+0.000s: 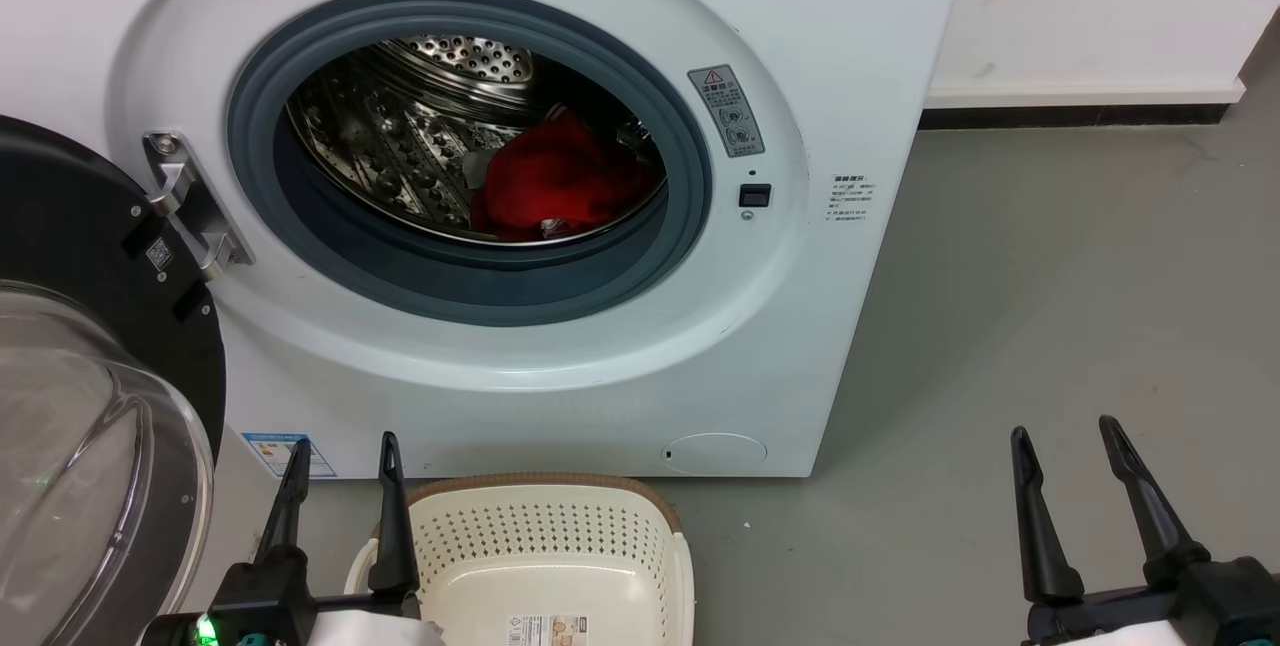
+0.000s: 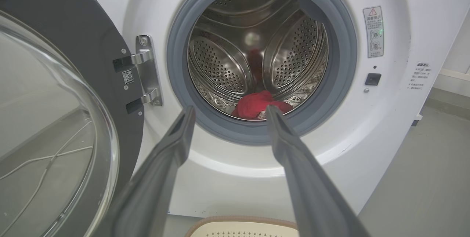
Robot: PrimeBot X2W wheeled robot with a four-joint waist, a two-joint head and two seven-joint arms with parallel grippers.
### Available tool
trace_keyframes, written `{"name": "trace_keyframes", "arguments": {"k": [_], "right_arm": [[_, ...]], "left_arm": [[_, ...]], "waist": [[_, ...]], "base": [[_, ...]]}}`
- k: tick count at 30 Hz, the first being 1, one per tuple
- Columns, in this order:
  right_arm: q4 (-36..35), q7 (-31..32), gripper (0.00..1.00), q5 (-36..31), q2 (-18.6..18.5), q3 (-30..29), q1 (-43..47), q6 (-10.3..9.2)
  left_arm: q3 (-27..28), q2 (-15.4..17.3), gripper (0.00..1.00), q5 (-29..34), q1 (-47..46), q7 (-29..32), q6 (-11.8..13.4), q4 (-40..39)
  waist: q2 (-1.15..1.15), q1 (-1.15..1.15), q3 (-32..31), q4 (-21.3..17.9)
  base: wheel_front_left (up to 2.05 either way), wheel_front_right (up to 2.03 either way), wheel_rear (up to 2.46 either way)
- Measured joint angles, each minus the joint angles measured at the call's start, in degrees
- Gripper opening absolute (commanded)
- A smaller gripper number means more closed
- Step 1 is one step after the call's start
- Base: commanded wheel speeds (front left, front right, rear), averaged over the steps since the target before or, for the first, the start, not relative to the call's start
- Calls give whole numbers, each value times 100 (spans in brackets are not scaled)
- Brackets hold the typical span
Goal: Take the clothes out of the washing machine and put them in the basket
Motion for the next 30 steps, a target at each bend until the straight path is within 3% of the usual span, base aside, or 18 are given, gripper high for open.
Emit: {"name": "trace_keyframes", "arguments": {"k": [17, 30], "right_arm": [[-33, 0, 100, 31, 0, 45, -2, 0], [-152, 0, 100, 15, -2, 162, -197, 0]], "left_arm": [[90, 0, 100, -20, -48, 0, -64, 132], [536, 149, 100, 86, -1410, -1, -665, 1114]], "waist": [[0, 0, 34, -68], [0, 0, 304, -284]], "base": [[0, 0, 0], [0, 0, 0]]}}
